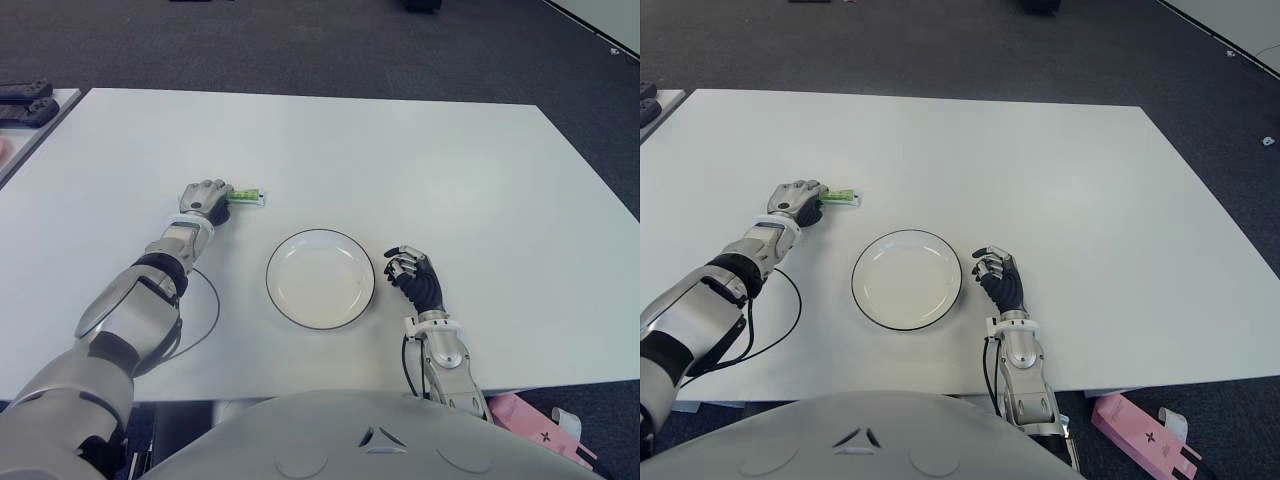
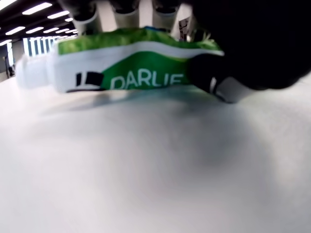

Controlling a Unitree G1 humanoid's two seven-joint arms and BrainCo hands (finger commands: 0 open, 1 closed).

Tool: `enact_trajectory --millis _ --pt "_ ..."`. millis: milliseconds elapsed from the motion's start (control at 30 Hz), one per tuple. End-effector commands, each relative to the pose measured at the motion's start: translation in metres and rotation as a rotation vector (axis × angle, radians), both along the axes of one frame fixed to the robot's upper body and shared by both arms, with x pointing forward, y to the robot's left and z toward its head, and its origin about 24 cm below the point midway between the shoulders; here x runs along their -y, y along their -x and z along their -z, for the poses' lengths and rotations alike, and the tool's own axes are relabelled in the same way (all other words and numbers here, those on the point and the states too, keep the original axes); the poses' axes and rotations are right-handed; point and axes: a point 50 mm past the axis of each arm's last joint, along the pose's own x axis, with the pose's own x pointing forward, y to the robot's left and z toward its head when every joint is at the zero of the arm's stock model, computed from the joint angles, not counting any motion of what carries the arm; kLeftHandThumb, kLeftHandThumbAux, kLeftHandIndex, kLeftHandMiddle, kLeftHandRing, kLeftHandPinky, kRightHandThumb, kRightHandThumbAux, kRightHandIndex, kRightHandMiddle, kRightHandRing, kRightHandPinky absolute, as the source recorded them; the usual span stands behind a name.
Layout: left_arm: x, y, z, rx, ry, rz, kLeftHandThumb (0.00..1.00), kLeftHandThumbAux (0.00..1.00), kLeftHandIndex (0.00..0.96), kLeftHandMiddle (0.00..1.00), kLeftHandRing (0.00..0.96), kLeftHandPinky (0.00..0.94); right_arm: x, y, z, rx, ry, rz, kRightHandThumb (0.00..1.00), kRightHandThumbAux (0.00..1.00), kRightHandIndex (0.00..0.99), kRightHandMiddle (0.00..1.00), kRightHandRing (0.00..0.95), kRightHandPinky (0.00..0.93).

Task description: Put the toothpaste on the table into the plate.

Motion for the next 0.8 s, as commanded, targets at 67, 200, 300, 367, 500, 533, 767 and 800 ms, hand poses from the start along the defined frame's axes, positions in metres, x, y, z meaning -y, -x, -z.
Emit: enact_trajectory --millis 67,200,300,367,500,533,767,800 --pt "0.011 0.033 0.036 -0.166 0.032 0.020 0.732 0.657 0.444 0.659 0.669 0.681 0.000 0.001 0.002 -0.015 0.010 0.007 0.706 0.729 0.432 0.651 0.652 0.645" --pt "0.004 0.038 0.039 -0.170 0.016 0.010 0.731 0.679 0.441 0.714 0.721 0.739 0.000 0.001 0.002 -0.026 0.015 0.017 0.706 0.729 0.432 0.647 0.649 0.643" --pt "0.005 0.037 0.038 -0.162 0.008 0.014 0.730 0.685 0.441 0.749 0.753 0.773 0.000 0.001 0.003 -0.032 0.014 0.023 0.706 0.728 0.432 0.644 0.648 0.646" --pt "0.005 0.036 0.038 -0.163 0.002 0.015 0.730 0.688 0.441 0.765 0.768 0.791 0.000 0.000 0.003 -0.034 0.012 0.027 0.706 0.728 0.432 0.644 0.648 0.648" --pt "0.005 0.032 0.035 -0.164 -0.005 0.018 0.727 0.692 0.441 0.788 0.790 0.820 0.000 0.000 0.003 -0.029 0.006 0.031 0.706 0.728 0.432 0.647 0.649 0.650" --pt "0.006 0.030 0.033 -0.161 -0.004 0.023 0.726 0.692 0.441 0.792 0.793 0.825 0.000 0.000 0.003 -0.025 0.004 0.031 0.706 0.728 0.432 0.648 0.649 0.650" --pt "0.006 0.028 0.031 -0.141 0.010 0.001 0.720 0.697 0.440 0.813 0.814 0.837 -0.001 -0.002 0.003 -0.015 0.008 0.019 0.707 0.728 0.433 0.656 0.655 0.651" --pt "0.006 0.028 0.031 -0.139 0.018 -0.011 0.720 0.698 0.440 0.815 0.815 0.837 -0.001 -0.002 0.003 -0.015 0.008 0.018 0.707 0.728 0.433 0.656 0.655 0.650"
